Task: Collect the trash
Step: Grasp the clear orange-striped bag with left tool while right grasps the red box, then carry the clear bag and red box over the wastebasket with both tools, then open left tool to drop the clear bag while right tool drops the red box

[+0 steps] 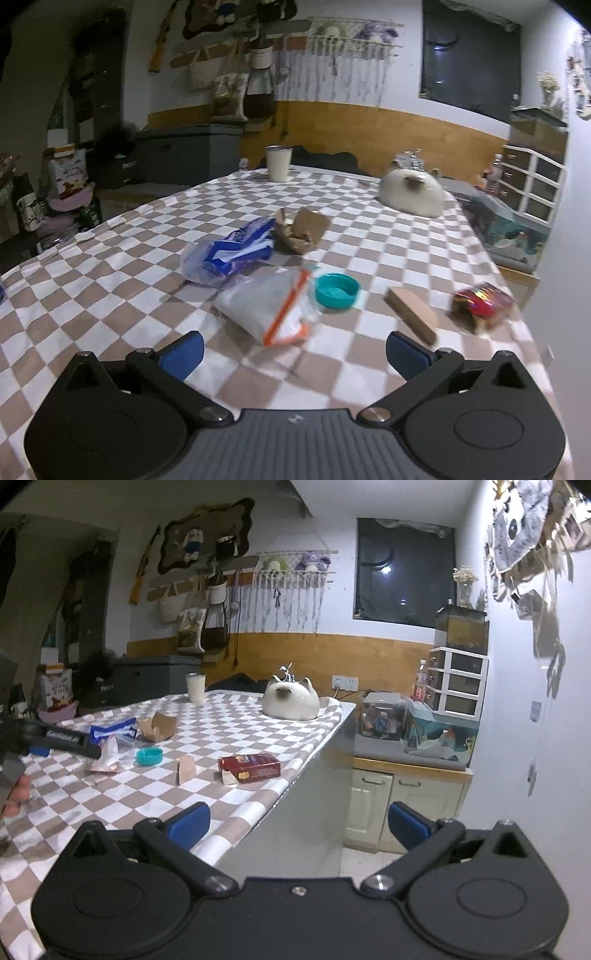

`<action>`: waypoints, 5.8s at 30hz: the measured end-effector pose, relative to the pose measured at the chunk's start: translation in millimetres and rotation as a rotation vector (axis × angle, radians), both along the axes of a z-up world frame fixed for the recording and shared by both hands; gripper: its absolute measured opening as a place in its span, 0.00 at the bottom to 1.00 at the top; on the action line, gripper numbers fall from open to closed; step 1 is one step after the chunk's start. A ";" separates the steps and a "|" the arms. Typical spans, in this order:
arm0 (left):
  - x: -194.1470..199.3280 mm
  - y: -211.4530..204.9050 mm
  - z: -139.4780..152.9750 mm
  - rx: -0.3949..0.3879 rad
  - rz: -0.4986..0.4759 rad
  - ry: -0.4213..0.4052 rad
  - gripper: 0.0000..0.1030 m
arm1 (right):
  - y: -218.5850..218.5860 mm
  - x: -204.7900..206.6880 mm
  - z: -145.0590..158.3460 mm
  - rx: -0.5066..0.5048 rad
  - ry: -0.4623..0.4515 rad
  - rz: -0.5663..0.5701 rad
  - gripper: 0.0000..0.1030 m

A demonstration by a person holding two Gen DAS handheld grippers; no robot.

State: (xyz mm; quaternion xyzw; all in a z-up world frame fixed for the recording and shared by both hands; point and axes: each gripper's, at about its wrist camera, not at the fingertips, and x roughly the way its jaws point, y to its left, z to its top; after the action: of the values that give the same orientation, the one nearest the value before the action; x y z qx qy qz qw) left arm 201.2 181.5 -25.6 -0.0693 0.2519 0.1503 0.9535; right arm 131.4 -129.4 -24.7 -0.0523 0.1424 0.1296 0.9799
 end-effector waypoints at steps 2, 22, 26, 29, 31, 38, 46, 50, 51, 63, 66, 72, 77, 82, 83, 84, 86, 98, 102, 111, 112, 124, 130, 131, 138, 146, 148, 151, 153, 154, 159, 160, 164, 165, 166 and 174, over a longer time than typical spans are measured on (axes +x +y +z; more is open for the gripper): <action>12.9 6.6 -2.3 -0.018 0.021 -0.006 1.00 | 3.4 5.9 -0.3 0.002 0.013 0.005 1.00; 55.3 27.6 -29.9 0.009 0.194 0.064 0.70 | 69.9 143.3 -9.3 -0.077 0.028 0.159 1.00; 57.4 30.3 -31.3 -0.014 0.193 0.068 0.57 | 80.6 167.2 -15.0 -0.085 0.054 0.196 1.00; 56.6 29.0 -30.6 -0.012 0.188 0.061 0.49 | 90.6 183.9 -19.7 -0.117 0.064 0.217 1.00; 57.5 26.2 -30.5 0.004 0.183 0.066 0.46 | 97.4 195.3 -24.3 -0.139 0.085 0.232 1.00; 56.5 27.7 -30.5 -0.021 0.179 0.049 0.39 | 111.7 237.1 -36.7 -0.178 0.176 0.229 1.00; 56.7 34.0 -33.2 -0.083 0.164 0.041 0.38 | 110.7 251.6 -46.8 -0.104 0.280 0.236 0.84; 54.7 34.6 -32.5 -0.094 0.162 0.029 0.37 | 109.0 238.7 -45.2 -0.095 0.281 0.232 0.84; 53.5 35.5 -32.1 -0.102 0.159 0.020 0.37 | 108.5 233.6 -45.6 -0.095 0.279 0.236 0.84; 28.0 23.7 -24.5 -0.165 0.074 -0.071 0.36 | 81.3 178.7 -36.3 -0.010 0.275 0.187 0.84; 19.1 12.7 -22.4 -0.162 0.053 -0.066 0.36 | 74.1 167.0 -34.3 0.013 0.270 0.180 0.84; -4.4 -10.6 -13.3 -0.160 0.014 -0.079 0.35 | 60.5 141.9 -28.2 0.042 0.255 0.162 0.84; -26.4 -31.7 -6.7 -0.151 -0.026 -0.092 0.35 | 49.1 120.6 -22.9 0.069 0.242 0.158 0.84; -45.3 -51.3 -2.2 -0.155 -0.061 -0.097 0.35 | 39.1 98.6 -18.1 0.078 0.231 0.154 0.84; -48.6 -55.1 -1.0 -0.154 -0.066 -0.098 0.35 | 37.1 94.6 -16.9 0.078 0.228 0.152 0.84; -51.5 -59.4 -0.1 -0.152 -0.072 -0.100 0.35 | 34.5 89.8 -15.4 0.078 0.225 0.148 0.84; -56.8 -68.0 2.1 -0.145 -0.085 -0.101 0.35 | 30.2 81.7 -13.1 0.079 0.220 0.139 0.84; -80.5 -115.2 13.2 -0.109 -0.178 -0.117 0.35 | -5.8 38.1 -1.1 0.099 0.183 0.076 0.84; -83.8 -131.7 15.9 -0.100 -0.212 -0.124 0.35 | -21.5 28.5 2.9 0.105 0.169 0.043 0.84; -82.6 -177.7 15.5 -0.091 -0.311 -0.123 0.35 | -62.8 8.8 2.6 0.130 0.142 -0.027 0.84; -81.7 -183.8 14.9 -0.090 -0.323 -0.121 0.35 | -68.5 7.0 1.7 0.132 0.141 -0.037 0.84; -70.0 -252.0 -10.5 -0.098 -0.458 -0.059 0.35 | -129.6 -12.1 -25.1 0.157 0.181 -0.161 0.84; -62.3 -277.6 -29.9 -0.098 -0.508 -0.013 0.35 | -155.5 -17.4 -45.2 0.171 0.217 -0.225 0.84; -62.1 -281.2 -32.8 -0.096 -0.515 -0.006 0.35 | -159.4 -17.9 -49.2 0.174 0.224 -0.235 0.84; -50.3 -307.0 -64.2 -0.103 -0.558 0.068 0.35 | -177.1 -20.5 -78.2 0.193 0.268 -0.278 0.84; -24.5 -319.4 -122.1 -0.132 -0.574 0.207 0.35 | -185.3 -9.0 -130.2 0.198 0.387 -0.294 0.84; -16.7 -319.4 -136.0 -0.136 -0.572 0.236 0.35 | -186.2 -4.6 -144.5 0.204 0.418 -0.296 0.84; -2.9 -318.9 -154.5 -0.154 -0.567 0.276 0.35 | -187.0 2.3 -164.0 0.202 0.459 -0.300 0.84; 5.6 -320.0 -165.7 -0.170 -0.566 0.300 0.35 | -188.0 6.9 -175.0 0.204 0.483 -0.299 0.84; 11.2 -321.0 -170.1 -0.177 -0.568 0.310 0.35 | -188.4 9.6 -181.0 0.205 0.495 -0.298 0.84; 39.2 -335.3 -194.1 -0.186 -0.601 0.356 0.35 | -191.3 18.6 -208.8 0.217 0.546 -0.301 0.84; 44.6 -338.7 -198.2 -0.190 -0.608 0.366 0.35 | -192.4 20.3 -214.2 0.220 0.555 -0.301 0.84; 68.4 -348.1 -214.3 -0.206 -0.628 0.398 0.35 | -195.0 27.7 -228.1 0.223 0.578 -0.301 0.84; 74.8 -349.9 -218.6 -0.206 -0.633 0.406 0.35 | -195.4 30.5 -229.9 0.221 0.579 -0.299 0.84; 79.4 -351.9 -221.8 -0.207 -0.637 0.413 0.35 | -195.6 32.9 -231.2 0.217 0.580 -0.295 0.84; 107.2 -377.6 -248.7 -0.216 -0.741 0.505 0.34 | -189.5 53.9 -240.5 0.166 0.610 -0.237 0.84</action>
State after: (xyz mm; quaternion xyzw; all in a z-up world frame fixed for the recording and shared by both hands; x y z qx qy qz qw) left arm 308.4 -196.0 -274.3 -0.0348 0.4985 -0.2155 0.8390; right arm 185.3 -318.9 -265.2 0.0855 0.4231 0.0355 0.9013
